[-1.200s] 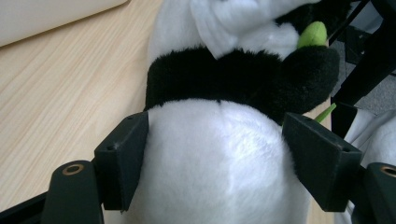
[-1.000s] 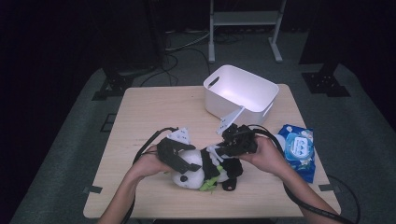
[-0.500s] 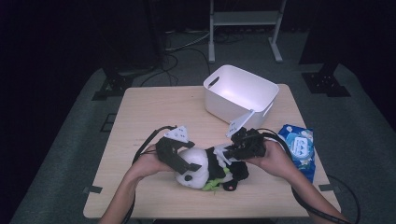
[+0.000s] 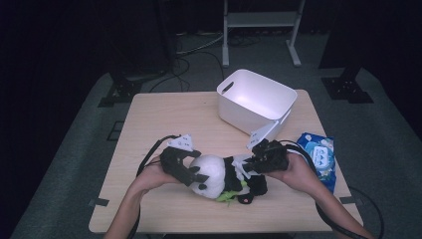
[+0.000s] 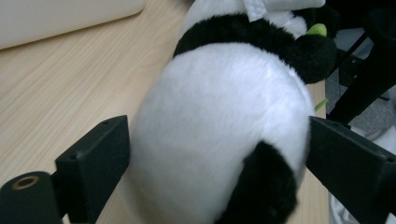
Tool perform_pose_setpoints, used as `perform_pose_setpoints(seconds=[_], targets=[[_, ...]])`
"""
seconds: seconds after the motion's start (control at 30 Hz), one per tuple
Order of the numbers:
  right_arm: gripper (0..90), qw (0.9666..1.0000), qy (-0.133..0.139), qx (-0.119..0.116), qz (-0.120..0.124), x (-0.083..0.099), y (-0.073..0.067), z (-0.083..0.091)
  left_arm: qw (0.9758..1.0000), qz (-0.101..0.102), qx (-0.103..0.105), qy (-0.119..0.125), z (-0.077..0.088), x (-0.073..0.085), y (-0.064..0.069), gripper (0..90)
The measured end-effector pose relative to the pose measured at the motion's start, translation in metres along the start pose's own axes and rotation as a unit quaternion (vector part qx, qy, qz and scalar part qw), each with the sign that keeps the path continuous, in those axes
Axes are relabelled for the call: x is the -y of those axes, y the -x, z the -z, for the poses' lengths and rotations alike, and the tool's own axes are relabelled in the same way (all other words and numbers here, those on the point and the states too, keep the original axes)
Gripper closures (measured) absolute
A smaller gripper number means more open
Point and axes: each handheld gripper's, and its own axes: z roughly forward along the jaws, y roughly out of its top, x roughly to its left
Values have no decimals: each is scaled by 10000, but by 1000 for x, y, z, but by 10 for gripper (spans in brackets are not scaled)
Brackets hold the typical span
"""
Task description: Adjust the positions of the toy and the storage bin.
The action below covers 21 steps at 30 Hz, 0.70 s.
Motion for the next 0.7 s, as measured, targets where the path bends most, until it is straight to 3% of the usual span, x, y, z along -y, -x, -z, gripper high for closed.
perform_pose_setpoints(seconds=[0.2, 0.37, 0.57, 0.7], targets=[[814, 10000, -4, 25, -74, 9, 2, 4, 10000, 75, 25, -48, 2, 5, -3, 62], [815, 9999, 24, -7, -138, 19, 4, 8, 9998, 107, 129, -142, -6, 7, -3, 28], [816, 9995, 28, 11, -322, 32, 7, 12, 9993, 203, 307, 25, -14, 3, -6, 20], [817, 9992, 82, 8, -404, 37, 8, 14, 9993, 66, 341, 142, -10, -1, -4, 136]])
